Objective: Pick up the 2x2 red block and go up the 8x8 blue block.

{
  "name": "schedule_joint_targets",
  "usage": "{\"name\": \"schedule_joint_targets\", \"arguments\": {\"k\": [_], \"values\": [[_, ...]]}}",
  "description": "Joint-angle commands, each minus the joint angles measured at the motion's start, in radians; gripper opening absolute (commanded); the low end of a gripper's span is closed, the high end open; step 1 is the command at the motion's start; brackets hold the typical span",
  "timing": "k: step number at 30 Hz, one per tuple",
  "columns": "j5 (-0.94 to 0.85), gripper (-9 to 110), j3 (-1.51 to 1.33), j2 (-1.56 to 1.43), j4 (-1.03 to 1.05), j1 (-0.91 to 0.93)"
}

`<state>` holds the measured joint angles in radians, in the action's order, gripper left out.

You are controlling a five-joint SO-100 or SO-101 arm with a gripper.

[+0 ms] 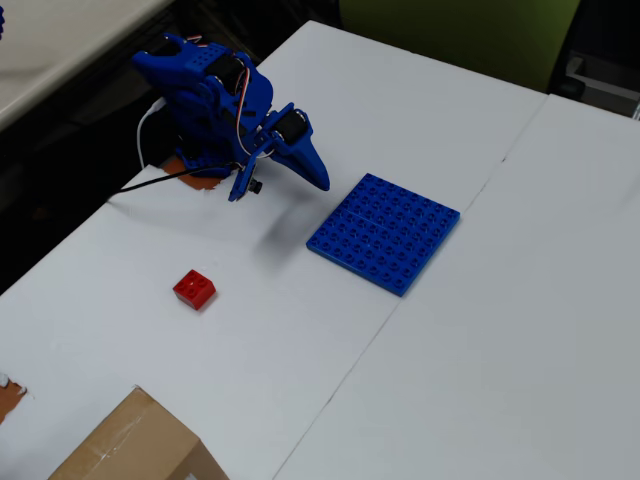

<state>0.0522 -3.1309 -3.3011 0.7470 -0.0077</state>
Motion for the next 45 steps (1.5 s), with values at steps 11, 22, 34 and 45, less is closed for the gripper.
{"name": "schedule_joint_targets", "arguments": {"k": [11,22,34,45], "values": [[-0.003,0,-0.005,-0.008,-0.044,0.023],[0.049,0,0.135,-0.006,-0.144,0.201],[-0.02,0,0.577,0.318,-0.051,0.276],[-0.486,0,1.104,0.897,-0.052,0.233]]}}
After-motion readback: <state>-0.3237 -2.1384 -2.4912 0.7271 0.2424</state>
